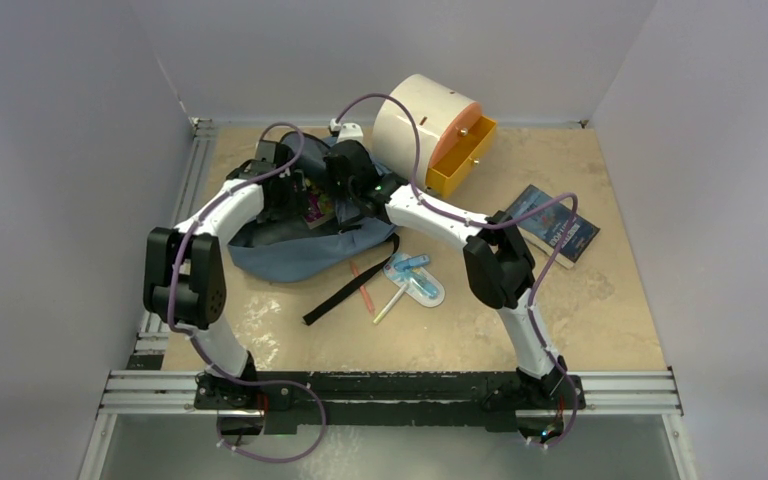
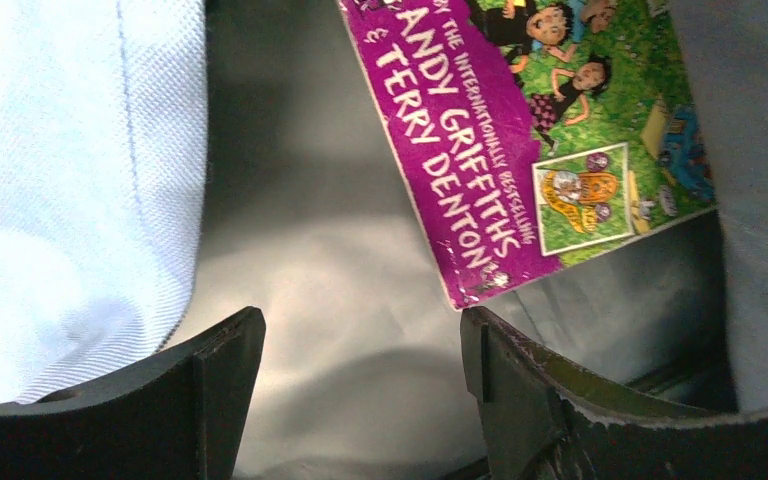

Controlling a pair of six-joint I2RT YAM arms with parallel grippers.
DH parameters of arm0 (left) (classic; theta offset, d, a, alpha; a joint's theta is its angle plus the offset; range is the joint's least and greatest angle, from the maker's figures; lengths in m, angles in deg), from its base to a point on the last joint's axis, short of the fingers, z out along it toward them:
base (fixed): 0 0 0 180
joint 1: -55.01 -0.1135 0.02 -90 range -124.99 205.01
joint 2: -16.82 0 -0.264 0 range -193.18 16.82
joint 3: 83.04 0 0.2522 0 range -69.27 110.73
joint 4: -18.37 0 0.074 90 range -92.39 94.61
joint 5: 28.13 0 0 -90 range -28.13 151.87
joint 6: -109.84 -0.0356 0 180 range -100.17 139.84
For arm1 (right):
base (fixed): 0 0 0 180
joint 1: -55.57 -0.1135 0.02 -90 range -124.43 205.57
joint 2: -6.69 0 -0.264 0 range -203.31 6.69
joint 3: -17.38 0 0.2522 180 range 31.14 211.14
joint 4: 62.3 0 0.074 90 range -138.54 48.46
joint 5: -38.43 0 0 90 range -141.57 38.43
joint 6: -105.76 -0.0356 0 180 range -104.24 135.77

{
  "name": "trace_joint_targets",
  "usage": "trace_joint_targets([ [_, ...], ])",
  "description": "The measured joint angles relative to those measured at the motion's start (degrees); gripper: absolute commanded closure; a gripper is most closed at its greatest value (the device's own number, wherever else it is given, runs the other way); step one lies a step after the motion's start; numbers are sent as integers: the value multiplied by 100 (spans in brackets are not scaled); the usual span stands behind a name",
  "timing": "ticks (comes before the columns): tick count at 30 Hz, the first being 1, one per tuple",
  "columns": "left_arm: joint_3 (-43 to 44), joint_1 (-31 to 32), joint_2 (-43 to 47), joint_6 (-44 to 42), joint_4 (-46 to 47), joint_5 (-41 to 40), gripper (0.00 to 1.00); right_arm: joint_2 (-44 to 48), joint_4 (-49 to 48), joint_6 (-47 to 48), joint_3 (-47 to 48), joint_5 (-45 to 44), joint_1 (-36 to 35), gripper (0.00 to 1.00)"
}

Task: Pack the student bag
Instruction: Place the book in the student bag.

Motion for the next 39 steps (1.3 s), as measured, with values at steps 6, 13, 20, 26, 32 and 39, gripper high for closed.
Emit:
trace_joint_targets([
  [6, 258, 46, -223, -457, -140, -660, 29, -2, -4, 0, 0, 2, 0, 84],
  [13, 621, 90, -568, -785, -208, -1637, 29, -81, -35, 0, 0, 4, -7, 79],
  [20, 723, 57, -584, -890, -262, -2284, 29, -83, -37, 0, -11, 4, -9, 77],
  [26, 809, -282, -549, -782, -256, -2315, 29, -83, -37, 2, -39, 28, -9, 77],
  [32, 800, -557, -385, -660, -249, -2299, 30, -83, -50, 85, -92, 232, -9, 76],
  [39, 728, -575, -7, -564, -68, -2197, 30, -105, -262, 280, -330, 748, -9, 63],
])
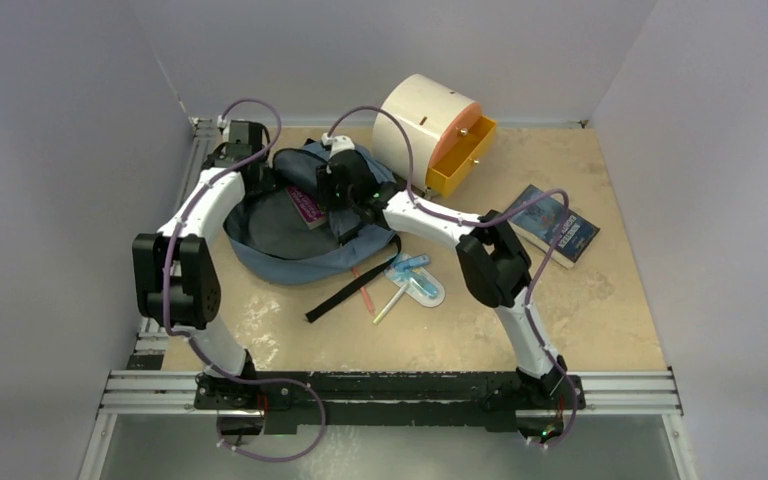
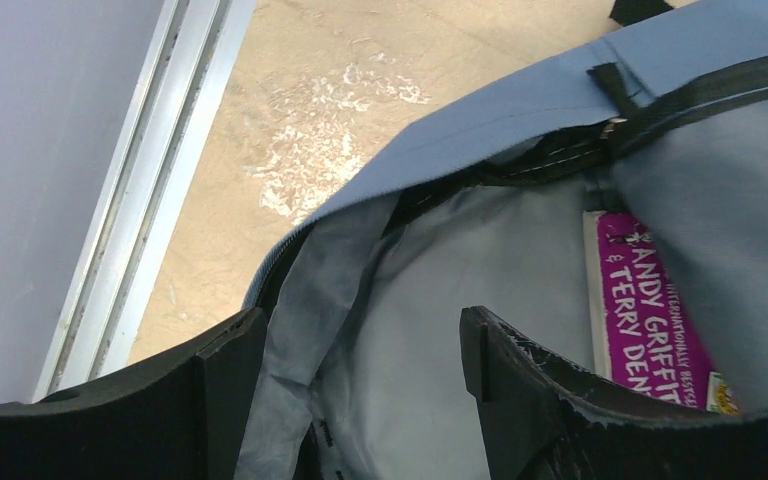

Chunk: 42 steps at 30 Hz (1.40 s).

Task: Pack the student bag
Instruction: Place the book in the student bag, then move the student bag to the center of the board.

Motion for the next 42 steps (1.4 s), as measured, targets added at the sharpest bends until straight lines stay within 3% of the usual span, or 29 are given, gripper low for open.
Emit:
trace_joint_targets([
  [9, -133, -4, 289, 175, 118, 400, 30, -151, -87, 98, -149, 662, 2, 42],
  [17, -280, -4, 925, 450, 122, 951, 30, 398, -83, 122, -584, 776, 4, 39],
  [24, -638, -4, 1633, 542, 378, 1541, 29, 2087, -566, 61, -1716, 682, 4, 39],
  [32, -874, -4, 1908, 553, 643, 2188, 29, 4033, -990, -199, -3056, -39, 160, 39],
  [42, -1023, -2, 2055, 599, 684, 2911, 29, 5545, -708, -763, -4181, -1204, 1379, 35],
])
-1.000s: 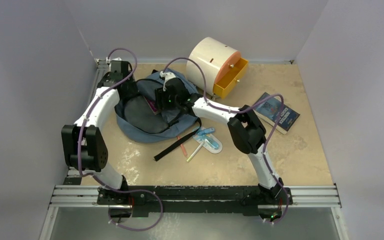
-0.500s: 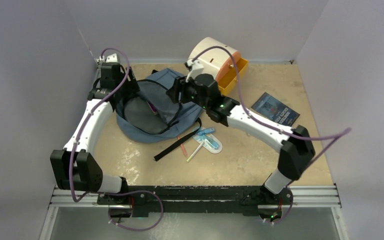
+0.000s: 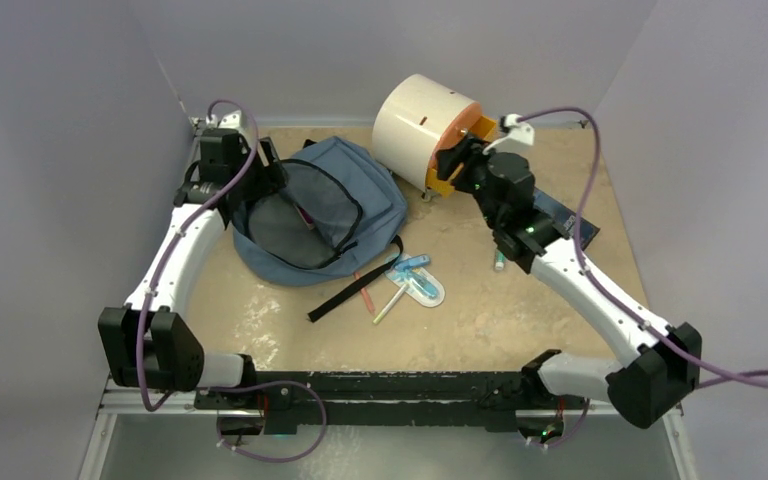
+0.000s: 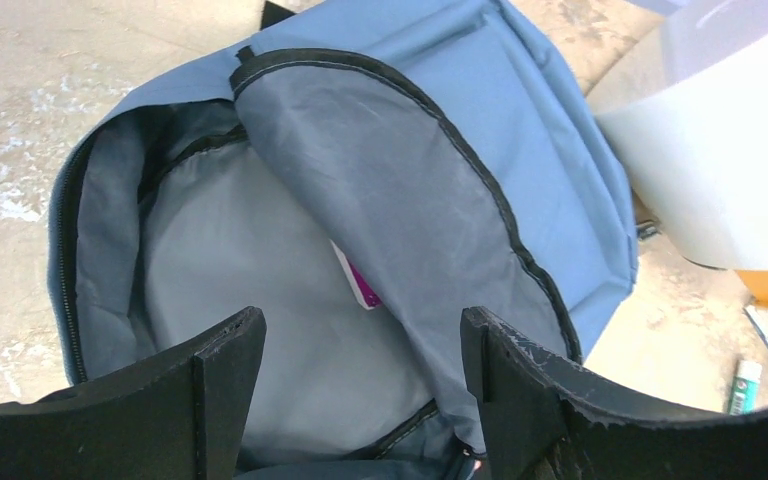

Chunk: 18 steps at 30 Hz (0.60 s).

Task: Pack the student bag
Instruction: Move the student bag to the center of the board.

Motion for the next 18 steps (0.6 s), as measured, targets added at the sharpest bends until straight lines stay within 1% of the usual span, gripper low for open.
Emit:
trace_joint_targets([
  [3, 0, 68, 125, -2, 15, 120, 29, 286, 151, -136, -118, -160, 494, 34],
  [6, 0, 315, 278, -7, 48, 197, 29, 417, 289, -286, -153, -256, 994, 32],
  [9, 4, 693, 389, 0, 116, 267, 29, 455, 426, -485, -256, -192, 1591, 31],
  [12, 7, 1169, 431, 11, 173, 254, 29, 535, 498, -697, -595, -52, 2258, 31],
  [18, 7, 2050, 431, 107, 291, 210, 29, 531, 544, -1016, -1335, 584, 3698, 30],
])
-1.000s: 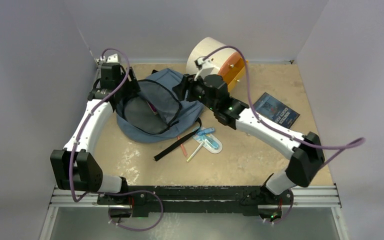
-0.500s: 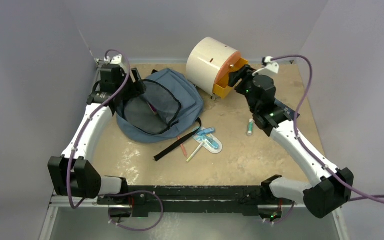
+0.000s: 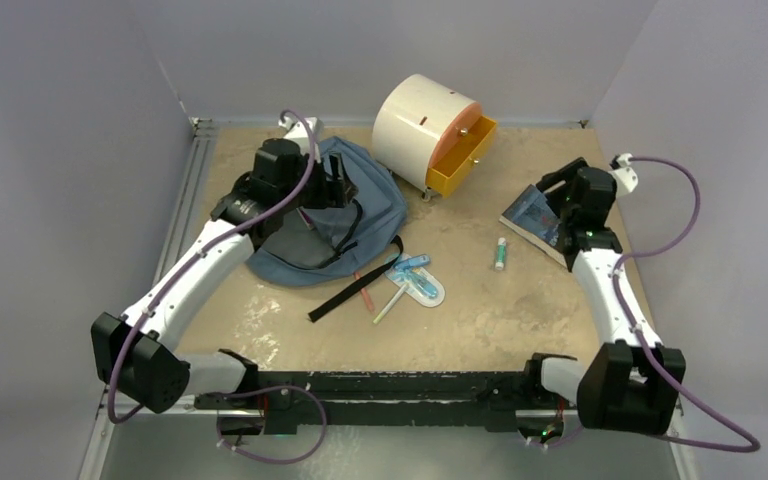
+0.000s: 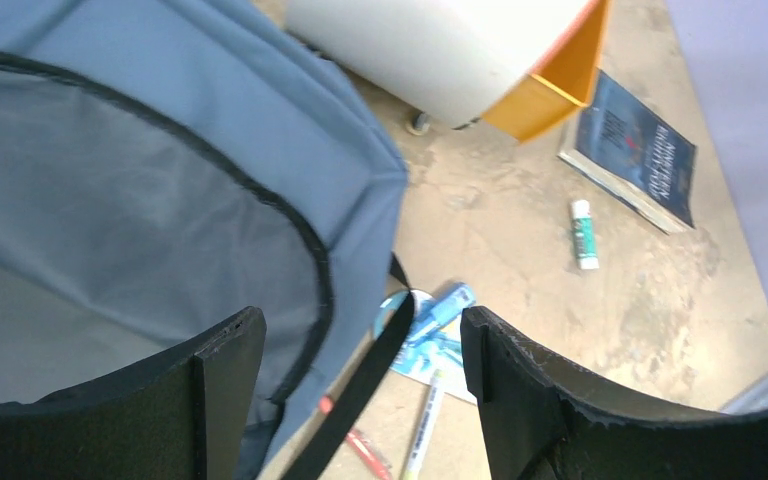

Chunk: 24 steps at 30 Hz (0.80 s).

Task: Pack the student bag
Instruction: Move the student bag to the center of the board.

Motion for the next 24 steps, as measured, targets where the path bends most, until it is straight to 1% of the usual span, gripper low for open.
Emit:
trace_joint_targets([
  [2, 0, 227, 0, 35, 81, 2, 29, -227, -46, -68, -48, 203, 330, 29],
  [4, 0, 380, -9, 74, 168, 11, 29, -662, -203, -122, -17, 356, 542, 29],
  [5, -7, 448, -11, 98, 214, 28, 29, -1078, -227, -153, 81, 455, 590, 29],
  [6, -20, 485, -11, 129, 247, 33, 29, -1139, -234, -155, 96, 470, 608, 29],
  [10, -210, 557, -4, 181, 350, 68, 29, -2398, -114, -160, 756, 503, 682, 28],
  [14, -437, 557, 52, 179, 308, 61, 29, -3239, -46, -122, 1456, 339, 772, 27],
  [24, -621, 557, 422, 173, 264, 42, 28, -4544, 186, 348, 2874, -299, 1093, 27],
])
